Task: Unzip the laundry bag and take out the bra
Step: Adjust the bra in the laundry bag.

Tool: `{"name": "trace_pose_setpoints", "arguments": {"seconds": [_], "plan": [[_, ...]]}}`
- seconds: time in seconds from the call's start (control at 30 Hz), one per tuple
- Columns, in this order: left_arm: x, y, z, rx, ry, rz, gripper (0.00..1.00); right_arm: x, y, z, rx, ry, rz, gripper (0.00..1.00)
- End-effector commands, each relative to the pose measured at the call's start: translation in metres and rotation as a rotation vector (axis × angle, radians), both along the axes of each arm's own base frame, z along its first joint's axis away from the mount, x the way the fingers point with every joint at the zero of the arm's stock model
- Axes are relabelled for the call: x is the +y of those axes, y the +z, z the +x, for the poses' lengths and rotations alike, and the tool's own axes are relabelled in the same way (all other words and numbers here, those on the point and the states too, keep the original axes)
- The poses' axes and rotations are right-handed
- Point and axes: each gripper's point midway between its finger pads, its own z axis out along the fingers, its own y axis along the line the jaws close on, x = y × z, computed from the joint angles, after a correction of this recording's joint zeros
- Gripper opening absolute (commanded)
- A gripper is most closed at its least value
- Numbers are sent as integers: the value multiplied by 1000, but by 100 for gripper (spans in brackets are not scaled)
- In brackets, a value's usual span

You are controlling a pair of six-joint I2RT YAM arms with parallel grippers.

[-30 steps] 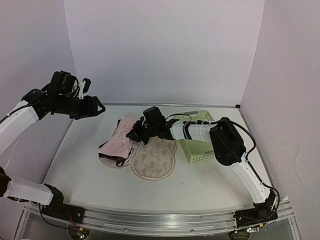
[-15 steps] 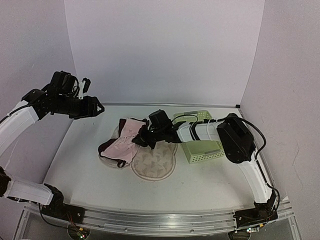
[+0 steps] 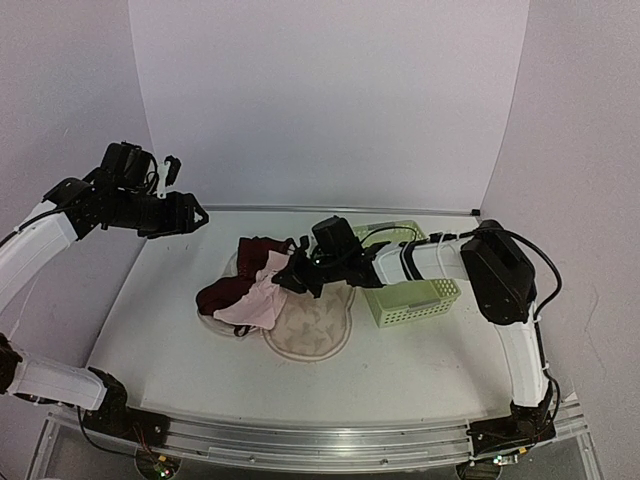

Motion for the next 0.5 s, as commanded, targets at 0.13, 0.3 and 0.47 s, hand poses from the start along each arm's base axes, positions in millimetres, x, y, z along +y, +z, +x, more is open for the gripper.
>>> {"name": "trace_pose_setpoints", "arguments": {"seconds": [0.13,0.3,0.47], "plan": [[4,8,-2,-25,20,-11,71,2,-10,-6,-30,38,8,7],[5,8,-2,-26,22,-9,71,1,-9,-6,-32,35,21,18],[4,7,-3,-22,21,-10,71,1,-5,-4,-43,22,29,29]]}}
